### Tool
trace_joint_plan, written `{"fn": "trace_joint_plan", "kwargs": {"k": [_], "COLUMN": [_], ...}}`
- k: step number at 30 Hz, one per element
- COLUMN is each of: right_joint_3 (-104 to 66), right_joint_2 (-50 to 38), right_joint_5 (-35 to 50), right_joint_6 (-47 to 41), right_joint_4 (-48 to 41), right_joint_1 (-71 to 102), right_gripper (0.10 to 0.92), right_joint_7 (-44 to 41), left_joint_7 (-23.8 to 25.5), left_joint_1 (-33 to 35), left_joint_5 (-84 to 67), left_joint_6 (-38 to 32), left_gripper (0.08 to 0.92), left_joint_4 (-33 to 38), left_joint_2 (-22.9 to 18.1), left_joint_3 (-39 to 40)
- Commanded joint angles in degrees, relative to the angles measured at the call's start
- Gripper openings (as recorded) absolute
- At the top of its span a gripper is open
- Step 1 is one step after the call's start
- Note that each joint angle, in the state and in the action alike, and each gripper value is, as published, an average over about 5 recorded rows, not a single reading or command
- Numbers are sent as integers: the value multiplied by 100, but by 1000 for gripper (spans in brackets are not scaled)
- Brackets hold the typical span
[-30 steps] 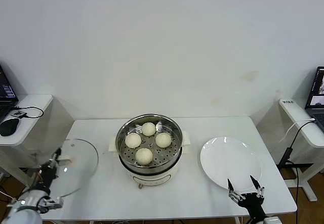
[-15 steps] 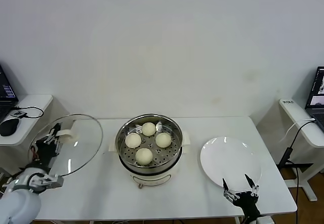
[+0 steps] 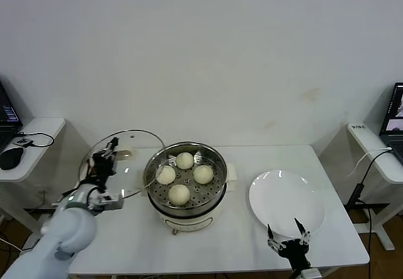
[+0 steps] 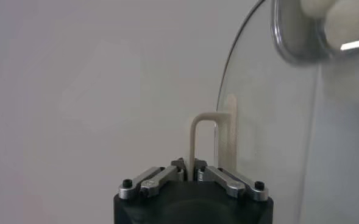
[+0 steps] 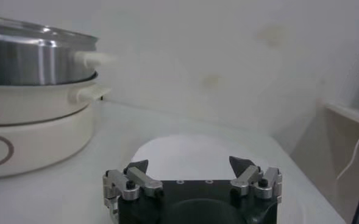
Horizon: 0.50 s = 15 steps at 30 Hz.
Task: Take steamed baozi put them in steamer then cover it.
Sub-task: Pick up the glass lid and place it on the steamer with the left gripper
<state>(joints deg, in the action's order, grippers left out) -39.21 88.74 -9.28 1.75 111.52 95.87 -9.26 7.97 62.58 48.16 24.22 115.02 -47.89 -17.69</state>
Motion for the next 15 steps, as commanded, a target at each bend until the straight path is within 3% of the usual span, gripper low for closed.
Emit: {"fn": "trace_joint_plan", "kwargs": {"k": [1, 6, 15], "right_joint_3": [157, 145, 112], "right_joint_2": [172, 178, 181], "right_joint_5": [-590, -645, -641], "right_joint_6": [53, 79, 146], "right_joint_4": [-159, -193, -284], "right_joint_1": [-81, -60, -39], "right_gripper": [823, 823, 823], "right_joint_7": [81, 93, 117], "left_joint_7": [946, 1187, 1206], "left_joint_1": [-1261, -1423, -1318], "left_joint_5": [1502, 2100, 2472], "left_joint_6": [630, 769, 757], "left_gripper": [152, 152, 152], "left_joint_4": [-38, -175, -490], "left_joint_2": [-1009, -1505, -2024], "left_joint_3": [1489, 1853, 2096]}}
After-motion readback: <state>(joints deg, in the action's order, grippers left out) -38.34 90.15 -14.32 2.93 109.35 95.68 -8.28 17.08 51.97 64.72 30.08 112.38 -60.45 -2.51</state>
